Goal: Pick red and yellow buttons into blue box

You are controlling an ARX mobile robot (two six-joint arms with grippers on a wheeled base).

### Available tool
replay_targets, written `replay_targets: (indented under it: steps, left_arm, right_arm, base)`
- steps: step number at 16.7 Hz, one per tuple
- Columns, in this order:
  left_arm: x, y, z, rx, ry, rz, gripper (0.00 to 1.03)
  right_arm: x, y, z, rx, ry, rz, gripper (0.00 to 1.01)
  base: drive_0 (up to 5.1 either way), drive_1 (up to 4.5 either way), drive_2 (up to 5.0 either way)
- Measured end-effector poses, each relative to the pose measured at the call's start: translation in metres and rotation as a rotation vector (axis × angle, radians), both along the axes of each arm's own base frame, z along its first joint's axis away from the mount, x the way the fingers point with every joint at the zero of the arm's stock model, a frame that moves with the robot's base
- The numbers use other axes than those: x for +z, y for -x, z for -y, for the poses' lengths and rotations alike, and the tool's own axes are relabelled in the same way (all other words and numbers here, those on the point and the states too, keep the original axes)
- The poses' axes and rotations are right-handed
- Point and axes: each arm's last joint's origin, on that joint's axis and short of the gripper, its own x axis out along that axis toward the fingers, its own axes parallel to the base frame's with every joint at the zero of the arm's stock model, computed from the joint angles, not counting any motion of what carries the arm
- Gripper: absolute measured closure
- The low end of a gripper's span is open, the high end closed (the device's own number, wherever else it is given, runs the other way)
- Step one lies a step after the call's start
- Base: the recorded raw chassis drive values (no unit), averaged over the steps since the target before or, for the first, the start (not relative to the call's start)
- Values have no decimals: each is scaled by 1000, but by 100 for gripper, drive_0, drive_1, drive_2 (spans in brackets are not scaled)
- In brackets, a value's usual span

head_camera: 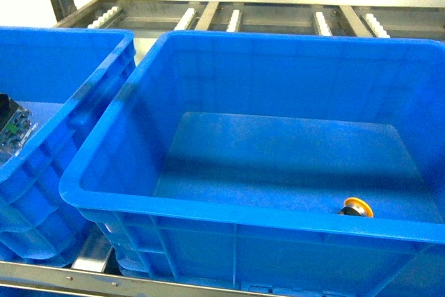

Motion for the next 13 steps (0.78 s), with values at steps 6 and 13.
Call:
replay_targets:
  steps: [6, 13]
  left_arm:
    - [15, -80, 54, -402, -90, -185, 79]
    - [-24, -156, 102, -524, -170, -371, 49]
  right_arm:
    - [0, 0, 0, 0, 0, 0, 3]
    - [0, 0, 0, -2, 0, 0, 3]
  base:
    - [0, 0, 0]
    - [0, 0, 0]
